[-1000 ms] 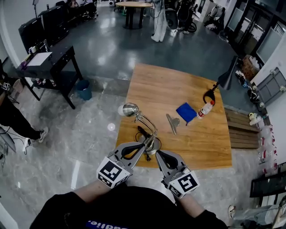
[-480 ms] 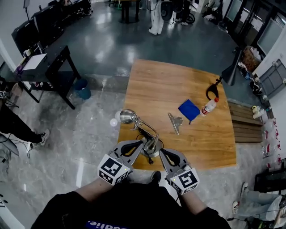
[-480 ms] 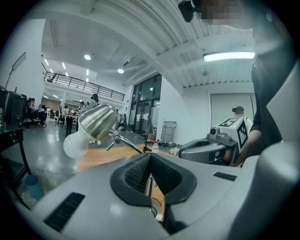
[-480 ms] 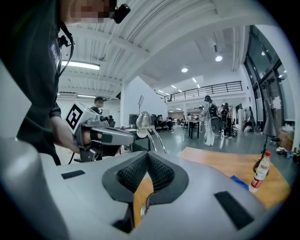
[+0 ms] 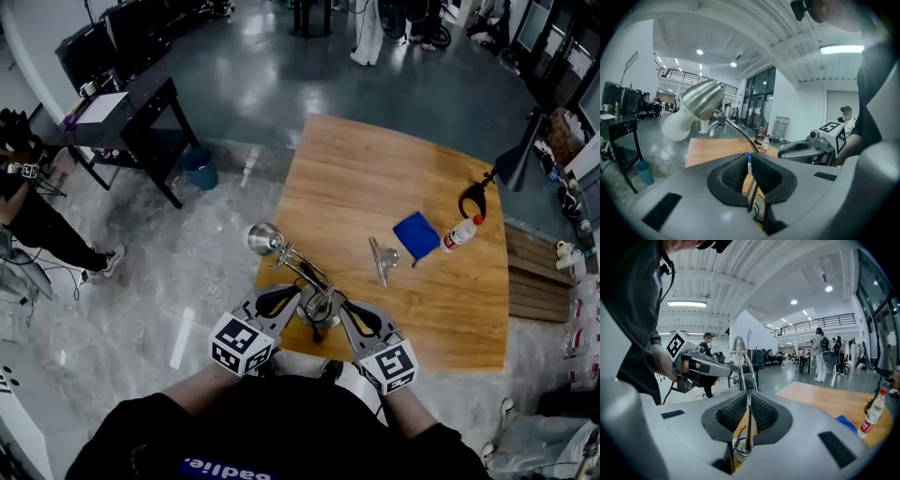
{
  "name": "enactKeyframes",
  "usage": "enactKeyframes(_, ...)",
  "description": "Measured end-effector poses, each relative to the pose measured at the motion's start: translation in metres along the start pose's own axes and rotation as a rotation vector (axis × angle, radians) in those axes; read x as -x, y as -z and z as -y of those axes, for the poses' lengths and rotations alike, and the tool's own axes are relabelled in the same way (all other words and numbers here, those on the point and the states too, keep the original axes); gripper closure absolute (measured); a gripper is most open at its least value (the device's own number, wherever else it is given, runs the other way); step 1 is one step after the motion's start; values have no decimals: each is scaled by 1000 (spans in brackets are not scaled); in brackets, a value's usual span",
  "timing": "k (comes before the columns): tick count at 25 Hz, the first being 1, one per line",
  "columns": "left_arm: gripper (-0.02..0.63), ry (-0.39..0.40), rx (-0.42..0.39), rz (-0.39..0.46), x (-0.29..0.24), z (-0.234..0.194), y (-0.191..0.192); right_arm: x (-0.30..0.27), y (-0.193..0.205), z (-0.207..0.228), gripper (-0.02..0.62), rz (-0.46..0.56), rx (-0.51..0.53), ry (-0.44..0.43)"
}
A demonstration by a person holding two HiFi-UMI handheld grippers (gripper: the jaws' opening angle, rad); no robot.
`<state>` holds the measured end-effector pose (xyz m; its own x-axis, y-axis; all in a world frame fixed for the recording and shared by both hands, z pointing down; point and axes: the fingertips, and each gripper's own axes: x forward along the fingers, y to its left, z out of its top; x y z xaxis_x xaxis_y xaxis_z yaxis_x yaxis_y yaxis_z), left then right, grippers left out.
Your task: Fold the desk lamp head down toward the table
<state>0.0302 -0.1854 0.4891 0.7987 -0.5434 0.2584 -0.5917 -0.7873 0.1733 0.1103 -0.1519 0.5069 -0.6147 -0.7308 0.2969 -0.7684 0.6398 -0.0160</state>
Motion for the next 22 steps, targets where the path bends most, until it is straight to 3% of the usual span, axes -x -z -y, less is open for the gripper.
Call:
enactKeyframes(9,500,-22,83,44,-12,-2,-14,-23,47,10,496,-128,37,-39)
enactKeyframes(13,480,-16,142,60,-22,-5,-23,-42,58,9,482,-154,64,-67)
enactKeyframes(22,474,1,148,65,-36,-7,-38,-72,61,2,479,-167,120,-93)
